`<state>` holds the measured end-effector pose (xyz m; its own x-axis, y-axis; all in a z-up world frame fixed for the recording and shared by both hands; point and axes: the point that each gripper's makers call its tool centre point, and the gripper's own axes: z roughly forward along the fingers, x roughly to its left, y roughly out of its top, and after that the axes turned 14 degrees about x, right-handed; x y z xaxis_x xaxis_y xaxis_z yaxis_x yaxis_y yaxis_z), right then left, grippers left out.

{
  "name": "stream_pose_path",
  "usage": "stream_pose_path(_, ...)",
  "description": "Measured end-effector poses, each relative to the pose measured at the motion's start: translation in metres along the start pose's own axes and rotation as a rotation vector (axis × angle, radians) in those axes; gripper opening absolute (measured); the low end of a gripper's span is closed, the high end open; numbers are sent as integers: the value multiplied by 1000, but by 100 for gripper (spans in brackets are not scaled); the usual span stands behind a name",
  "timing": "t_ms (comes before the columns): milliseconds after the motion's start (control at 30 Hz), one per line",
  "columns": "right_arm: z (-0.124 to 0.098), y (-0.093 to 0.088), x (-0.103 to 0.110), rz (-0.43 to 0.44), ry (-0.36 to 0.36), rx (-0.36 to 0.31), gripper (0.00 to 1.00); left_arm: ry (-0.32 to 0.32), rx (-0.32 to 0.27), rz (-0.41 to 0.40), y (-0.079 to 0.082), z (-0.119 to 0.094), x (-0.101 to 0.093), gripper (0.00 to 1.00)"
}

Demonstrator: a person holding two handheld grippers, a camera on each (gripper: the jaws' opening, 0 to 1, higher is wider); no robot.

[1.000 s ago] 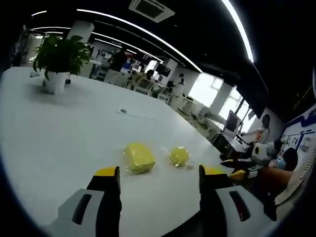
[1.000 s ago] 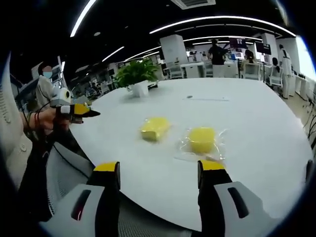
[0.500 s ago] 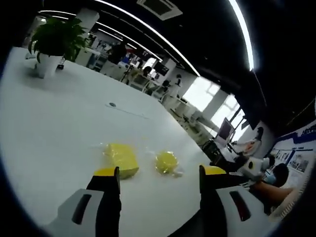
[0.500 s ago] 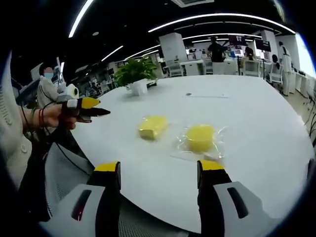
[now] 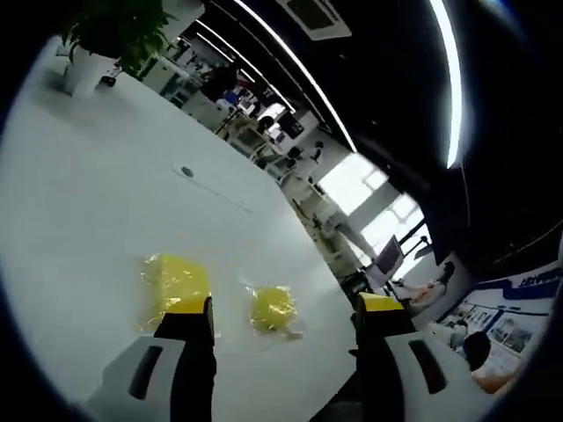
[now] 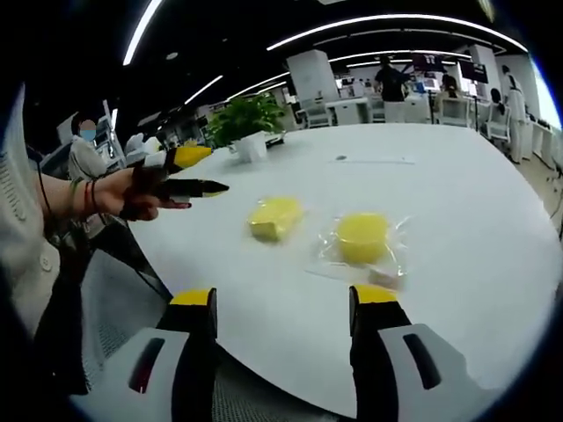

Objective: Compare the silicone blocks by pressing each to a similar depth, holding the contact briefly, and releasing to observe deformation and rebound differences across the visible hardness samples.

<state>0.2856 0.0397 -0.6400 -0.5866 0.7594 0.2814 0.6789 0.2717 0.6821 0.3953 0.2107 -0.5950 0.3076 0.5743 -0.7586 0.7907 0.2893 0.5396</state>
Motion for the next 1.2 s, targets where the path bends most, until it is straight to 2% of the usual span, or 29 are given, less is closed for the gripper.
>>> stream_pose_path(433, 3, -12, -9, 19, 13, 42, 54, -49, -12, -114, 9, 47, 6, 64)
stream_pose_path(733, 2, -12, -25, 34, 3, 50, 54, -68, 18, -155, 9, 79, 11, 62)
stream_pose_path(967, 7, -14, -34, 49, 10, 59, 54, -18, 39, -165, 9, 106, 20, 63)
stream_pose_path(1033, 9, -15, -37, 50, 10, 66, 54, -12, 71, -193, 4, 115, 22, 64)
stream_pose_path(1100, 10, -17, -40, 57, 13, 71, 54, 7, 88, -175, 2, 122, 24, 63)
stream_pose_path(1200, 11, -16, -43, 61, 15, 69, 54, 20, 107, -191, -3, 131, 26, 62)
